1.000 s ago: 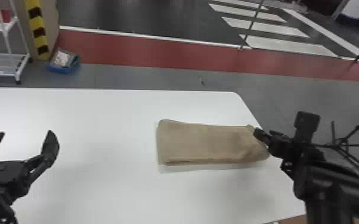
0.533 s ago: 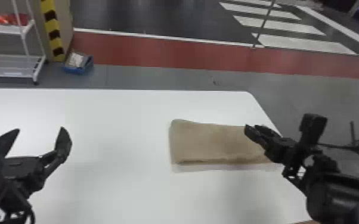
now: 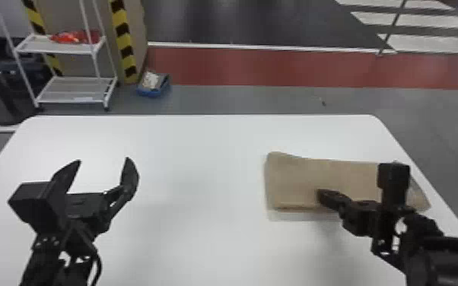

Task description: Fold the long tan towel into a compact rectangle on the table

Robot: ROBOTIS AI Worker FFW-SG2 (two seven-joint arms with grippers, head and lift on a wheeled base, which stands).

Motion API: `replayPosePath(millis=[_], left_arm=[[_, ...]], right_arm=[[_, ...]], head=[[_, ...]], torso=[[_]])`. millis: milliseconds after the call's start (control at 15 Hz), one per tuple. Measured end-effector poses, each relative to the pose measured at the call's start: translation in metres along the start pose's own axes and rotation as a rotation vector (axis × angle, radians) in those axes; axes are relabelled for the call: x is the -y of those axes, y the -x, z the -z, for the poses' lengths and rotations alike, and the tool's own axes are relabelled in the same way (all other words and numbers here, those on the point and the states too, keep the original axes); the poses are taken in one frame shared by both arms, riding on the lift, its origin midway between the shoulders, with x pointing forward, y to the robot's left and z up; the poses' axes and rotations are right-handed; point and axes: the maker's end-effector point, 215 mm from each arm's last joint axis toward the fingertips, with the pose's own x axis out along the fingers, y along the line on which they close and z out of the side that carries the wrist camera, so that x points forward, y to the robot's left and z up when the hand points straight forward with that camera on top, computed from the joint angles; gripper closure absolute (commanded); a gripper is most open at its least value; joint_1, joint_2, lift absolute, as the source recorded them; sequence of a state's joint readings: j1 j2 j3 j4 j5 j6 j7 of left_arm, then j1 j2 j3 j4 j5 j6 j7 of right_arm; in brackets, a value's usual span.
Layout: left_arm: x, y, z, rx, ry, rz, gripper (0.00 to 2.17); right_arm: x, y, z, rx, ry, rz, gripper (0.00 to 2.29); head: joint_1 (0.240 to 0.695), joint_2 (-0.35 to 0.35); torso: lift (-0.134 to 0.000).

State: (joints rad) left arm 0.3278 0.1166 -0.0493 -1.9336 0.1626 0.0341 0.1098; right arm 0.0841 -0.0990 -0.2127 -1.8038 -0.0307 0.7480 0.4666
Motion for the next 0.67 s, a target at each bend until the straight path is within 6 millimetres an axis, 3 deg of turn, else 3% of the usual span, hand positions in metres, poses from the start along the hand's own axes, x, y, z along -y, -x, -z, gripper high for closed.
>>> replayPosePath(millis=[400, 667], left_arm=[[-0.001, 0.0, 0.0, 0.001, -0.001, 0.003, 0.03], [-0.003, 0.0, -0.001, 0.002, 0.0, -0.001, 0.03]], right_arm=[[-0.06, -0.016, 0.025, -0.085, -0.015, -0.101, 2.01], [-0.134, -0.029, 0.029, -0.12, 0.021, -0.199, 2.01]], head=[[0.695, 0.022], [0.695, 0.095]], torso=[[-0.123], [-0.123]])
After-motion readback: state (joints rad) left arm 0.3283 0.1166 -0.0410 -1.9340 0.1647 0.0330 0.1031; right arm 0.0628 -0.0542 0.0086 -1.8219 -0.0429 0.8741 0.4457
